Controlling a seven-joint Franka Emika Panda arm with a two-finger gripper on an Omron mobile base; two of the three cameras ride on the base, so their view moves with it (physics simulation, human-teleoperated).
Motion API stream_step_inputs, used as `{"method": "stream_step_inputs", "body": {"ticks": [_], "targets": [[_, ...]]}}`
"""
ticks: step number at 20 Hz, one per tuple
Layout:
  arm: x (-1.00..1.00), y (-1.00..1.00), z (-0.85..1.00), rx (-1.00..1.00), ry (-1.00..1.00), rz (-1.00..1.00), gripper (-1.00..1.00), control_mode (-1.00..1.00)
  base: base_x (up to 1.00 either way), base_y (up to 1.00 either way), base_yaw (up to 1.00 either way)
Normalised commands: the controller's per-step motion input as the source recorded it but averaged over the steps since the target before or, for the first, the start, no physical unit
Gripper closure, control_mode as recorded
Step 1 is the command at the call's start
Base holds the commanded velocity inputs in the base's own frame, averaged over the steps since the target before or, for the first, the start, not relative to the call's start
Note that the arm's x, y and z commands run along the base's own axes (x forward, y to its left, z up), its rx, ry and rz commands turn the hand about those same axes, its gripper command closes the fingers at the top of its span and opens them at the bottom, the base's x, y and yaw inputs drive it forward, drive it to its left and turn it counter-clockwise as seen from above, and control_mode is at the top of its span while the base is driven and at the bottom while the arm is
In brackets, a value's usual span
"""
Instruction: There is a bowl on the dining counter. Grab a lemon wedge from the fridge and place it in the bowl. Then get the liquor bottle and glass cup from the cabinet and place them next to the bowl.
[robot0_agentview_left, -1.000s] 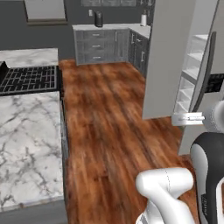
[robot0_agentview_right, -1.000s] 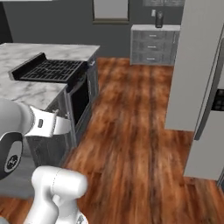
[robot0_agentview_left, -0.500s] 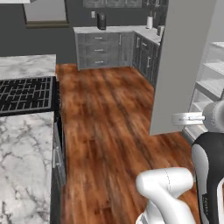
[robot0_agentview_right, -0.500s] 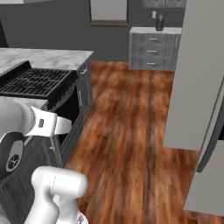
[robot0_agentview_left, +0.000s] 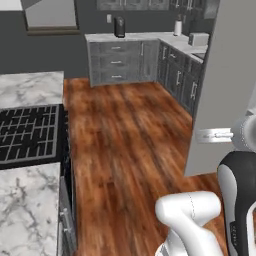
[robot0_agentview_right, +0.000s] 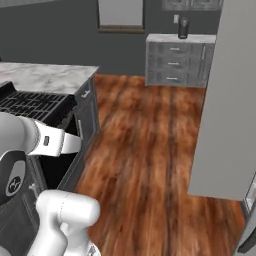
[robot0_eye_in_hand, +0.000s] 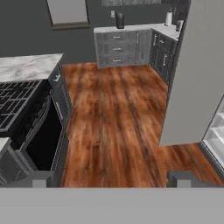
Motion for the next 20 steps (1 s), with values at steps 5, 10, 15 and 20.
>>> {"method": "stream_step_inputs", "body": {"ticks": [5,10,15,20], "targets": [[0.00,0.00,0.00,0.00,0.00,0.00,-1.00,1.00,1.00,0.00,0.00],[0.00,0.00,0.00,0.00,0.00,0.00,-1.00,1.00,1.00,0.00,0.00],[0.00,0.00,0.00,0.00,0.00,0.00,-1.00,1.00,1.00,0.00,-0.07],[0.00,0.00,0.00,0.00,0.00,0.00,-1.00,1.00,1.00,0.00,-0.24]]}}
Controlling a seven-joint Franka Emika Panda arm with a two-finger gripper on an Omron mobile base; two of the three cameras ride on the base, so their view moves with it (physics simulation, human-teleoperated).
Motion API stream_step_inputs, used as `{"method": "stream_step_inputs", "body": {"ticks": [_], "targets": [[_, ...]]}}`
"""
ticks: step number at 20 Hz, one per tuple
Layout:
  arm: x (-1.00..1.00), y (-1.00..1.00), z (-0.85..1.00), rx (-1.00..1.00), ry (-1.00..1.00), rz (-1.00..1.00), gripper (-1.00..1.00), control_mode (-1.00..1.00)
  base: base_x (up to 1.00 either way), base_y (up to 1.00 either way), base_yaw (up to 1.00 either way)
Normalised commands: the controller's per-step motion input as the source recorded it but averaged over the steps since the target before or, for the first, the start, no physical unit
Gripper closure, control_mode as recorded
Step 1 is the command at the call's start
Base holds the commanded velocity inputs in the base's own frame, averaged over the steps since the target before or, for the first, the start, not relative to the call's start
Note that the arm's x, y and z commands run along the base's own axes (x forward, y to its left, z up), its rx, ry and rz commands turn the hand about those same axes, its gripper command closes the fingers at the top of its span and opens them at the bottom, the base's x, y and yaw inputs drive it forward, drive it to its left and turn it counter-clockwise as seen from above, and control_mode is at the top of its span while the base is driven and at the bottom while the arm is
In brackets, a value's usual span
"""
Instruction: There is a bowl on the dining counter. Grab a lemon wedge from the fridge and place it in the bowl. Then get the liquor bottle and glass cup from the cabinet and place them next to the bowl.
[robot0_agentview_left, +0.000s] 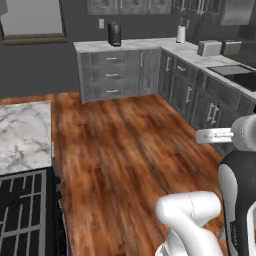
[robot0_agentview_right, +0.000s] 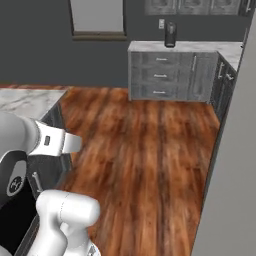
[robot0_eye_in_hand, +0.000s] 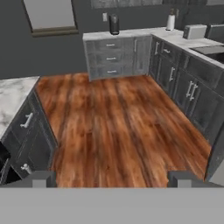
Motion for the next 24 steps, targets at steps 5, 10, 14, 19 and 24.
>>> {"method": "stream_step_inputs", "body": {"ticks": [5,10,14,19,24], "targets": [[0.00,0.00,0.00,0.00,0.00,0.00,-1.00,1.00,1.00,0.05,-0.35],[0.00,0.00,0.00,0.00,0.00,0.00,-1.00,1.00,1.00,0.09,-0.40],[0.00,0.00,0.00,0.00,0.00,0.00,-1.00,1.00,1.00,0.11,-0.42],[0.00,0.00,0.00,0.00,0.00,0.00,-1.00,1.00,0.91,0.02,-0.46],[0.00,0.00,0.00,0.00,0.00,0.00,-1.00,1.00,0.72,0.00,-0.50]]}}
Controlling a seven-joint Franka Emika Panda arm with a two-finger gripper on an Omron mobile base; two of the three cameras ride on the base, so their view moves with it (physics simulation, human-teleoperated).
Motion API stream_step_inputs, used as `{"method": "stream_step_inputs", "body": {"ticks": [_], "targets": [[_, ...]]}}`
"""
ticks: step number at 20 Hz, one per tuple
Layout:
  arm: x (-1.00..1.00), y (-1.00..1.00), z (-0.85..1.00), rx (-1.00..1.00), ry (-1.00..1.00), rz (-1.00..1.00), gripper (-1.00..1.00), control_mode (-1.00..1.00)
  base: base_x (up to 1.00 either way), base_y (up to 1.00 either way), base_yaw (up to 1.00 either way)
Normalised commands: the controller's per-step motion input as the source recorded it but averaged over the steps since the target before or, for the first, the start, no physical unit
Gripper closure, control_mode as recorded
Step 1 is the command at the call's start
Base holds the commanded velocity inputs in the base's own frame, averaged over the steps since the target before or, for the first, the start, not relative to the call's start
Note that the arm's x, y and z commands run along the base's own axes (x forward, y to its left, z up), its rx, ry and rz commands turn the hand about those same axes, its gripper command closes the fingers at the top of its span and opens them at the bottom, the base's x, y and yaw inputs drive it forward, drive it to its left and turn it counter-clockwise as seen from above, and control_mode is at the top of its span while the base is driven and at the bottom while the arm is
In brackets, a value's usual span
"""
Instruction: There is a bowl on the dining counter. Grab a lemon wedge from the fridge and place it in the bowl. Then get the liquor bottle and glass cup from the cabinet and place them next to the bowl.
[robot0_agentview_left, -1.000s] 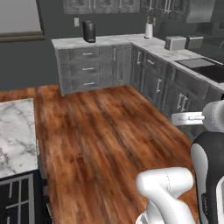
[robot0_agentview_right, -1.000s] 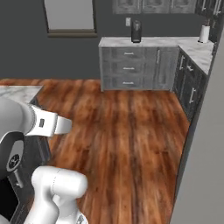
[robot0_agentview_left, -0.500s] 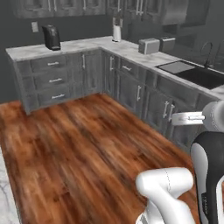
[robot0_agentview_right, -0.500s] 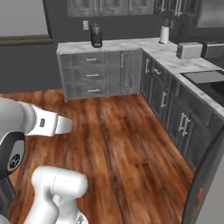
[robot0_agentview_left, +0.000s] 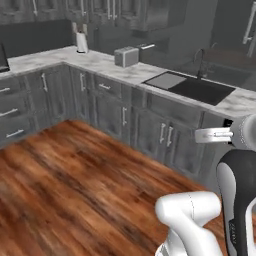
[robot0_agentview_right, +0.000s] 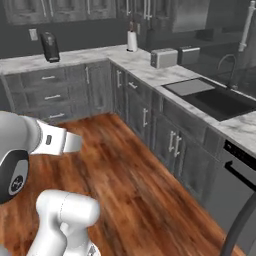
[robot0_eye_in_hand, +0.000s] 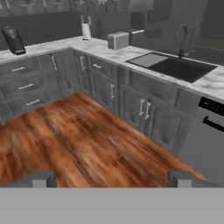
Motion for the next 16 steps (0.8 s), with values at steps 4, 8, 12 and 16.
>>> {"method": "stream_step_inputs", "body": {"ticks": [4,8,12,16], "targets": [[0.00,0.00,0.00,0.00,0.00,0.00,-1.00,1.00,0.59,0.00,-0.51],[0.00,0.00,0.00,0.00,0.00,0.00,-1.00,1.00,0.55,0.00,-0.51],[0.00,0.00,0.00,0.00,0.00,0.00,-1.00,1.00,0.56,0.00,-0.51],[0.00,0.00,0.00,0.00,0.00,0.00,-1.00,1.00,0.65,0.00,-0.50]]}}
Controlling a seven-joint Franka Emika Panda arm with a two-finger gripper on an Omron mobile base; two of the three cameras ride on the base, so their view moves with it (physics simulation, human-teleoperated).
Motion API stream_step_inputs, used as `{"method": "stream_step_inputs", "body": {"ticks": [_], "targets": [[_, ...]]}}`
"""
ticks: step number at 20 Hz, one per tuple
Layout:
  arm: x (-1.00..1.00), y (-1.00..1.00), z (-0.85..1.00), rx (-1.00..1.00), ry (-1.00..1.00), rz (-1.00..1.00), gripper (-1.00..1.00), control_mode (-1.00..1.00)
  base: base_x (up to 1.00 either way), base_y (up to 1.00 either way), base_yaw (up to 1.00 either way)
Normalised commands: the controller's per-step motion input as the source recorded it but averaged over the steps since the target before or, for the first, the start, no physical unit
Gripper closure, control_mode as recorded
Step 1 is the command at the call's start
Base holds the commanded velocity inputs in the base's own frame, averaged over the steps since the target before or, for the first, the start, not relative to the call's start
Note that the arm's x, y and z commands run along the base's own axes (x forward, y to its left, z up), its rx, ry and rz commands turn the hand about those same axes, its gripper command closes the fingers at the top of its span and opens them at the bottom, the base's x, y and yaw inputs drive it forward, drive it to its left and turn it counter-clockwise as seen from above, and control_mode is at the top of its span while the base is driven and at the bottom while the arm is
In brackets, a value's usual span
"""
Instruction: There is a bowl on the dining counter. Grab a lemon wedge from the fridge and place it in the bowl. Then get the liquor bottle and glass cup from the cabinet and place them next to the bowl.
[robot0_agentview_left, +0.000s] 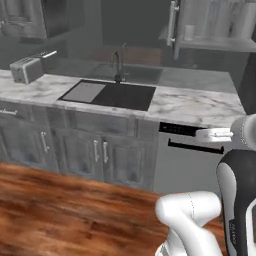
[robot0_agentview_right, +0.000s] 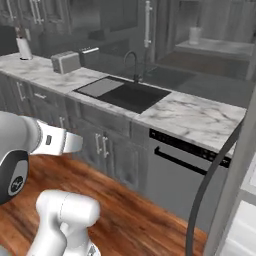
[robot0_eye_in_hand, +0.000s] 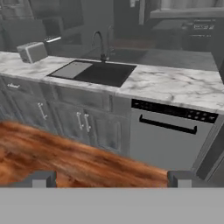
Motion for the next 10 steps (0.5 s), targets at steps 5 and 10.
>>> {"method": "stream_step_inputs", "body": {"ticks": [5,10], "targets": [[0.00,0.00,0.00,0.00,0.00,0.00,-1.00,1.00,0.73,0.00,-0.47],[0.00,0.00,0.00,0.00,0.00,0.00,-1.00,1.00,0.80,0.00,-0.45]]}}
